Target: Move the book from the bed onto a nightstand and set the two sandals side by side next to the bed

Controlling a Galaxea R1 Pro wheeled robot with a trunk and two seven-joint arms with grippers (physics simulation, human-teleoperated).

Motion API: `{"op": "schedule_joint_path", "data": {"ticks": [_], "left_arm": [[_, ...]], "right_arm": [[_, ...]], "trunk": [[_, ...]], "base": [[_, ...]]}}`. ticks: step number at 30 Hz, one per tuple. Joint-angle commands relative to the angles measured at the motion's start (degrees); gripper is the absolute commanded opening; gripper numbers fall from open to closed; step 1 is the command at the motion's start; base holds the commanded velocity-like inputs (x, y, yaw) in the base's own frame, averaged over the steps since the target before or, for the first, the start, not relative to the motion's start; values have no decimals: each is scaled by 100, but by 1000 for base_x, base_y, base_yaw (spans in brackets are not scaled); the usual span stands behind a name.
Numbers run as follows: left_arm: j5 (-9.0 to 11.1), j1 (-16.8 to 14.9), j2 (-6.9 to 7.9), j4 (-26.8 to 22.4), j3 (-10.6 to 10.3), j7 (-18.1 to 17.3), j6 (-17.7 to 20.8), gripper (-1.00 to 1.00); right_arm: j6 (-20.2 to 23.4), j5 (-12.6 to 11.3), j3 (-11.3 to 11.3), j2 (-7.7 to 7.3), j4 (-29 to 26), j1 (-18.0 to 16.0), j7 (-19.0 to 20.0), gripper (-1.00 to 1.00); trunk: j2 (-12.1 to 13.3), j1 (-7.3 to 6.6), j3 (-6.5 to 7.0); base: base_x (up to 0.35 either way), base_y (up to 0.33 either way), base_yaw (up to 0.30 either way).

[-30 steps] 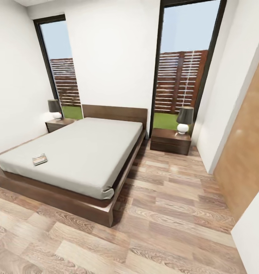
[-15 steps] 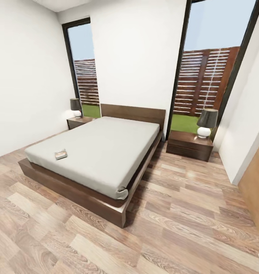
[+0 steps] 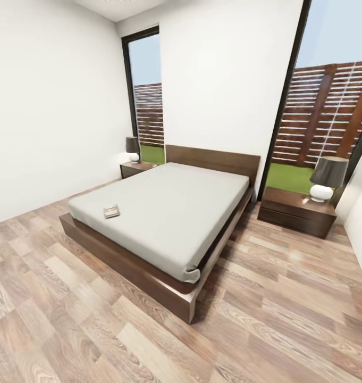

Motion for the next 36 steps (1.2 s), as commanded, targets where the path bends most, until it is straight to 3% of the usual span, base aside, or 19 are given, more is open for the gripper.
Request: {"op": "schedule_joint_path", "data": {"ticks": [1,19,36], "left_arm": [[-1,-4,-5,1,17,-1,-14,100],[4,-4,-5,1,17,-1,-14,100],[6,-3,-7,5,17,-1,-14,100]], "right_arm": [[-8,-12,-15,2,-1,-2,7,100],[-8,-12,-15,2,3,-2,7,100],[-8,-12,-15,2,2,-2,7,100]], "trunk": [[-3,0,-5],[-3,0,-5],[-3,0,-5]], "base": [[5,1,293],[3,0,293],[93,0,293]]}}
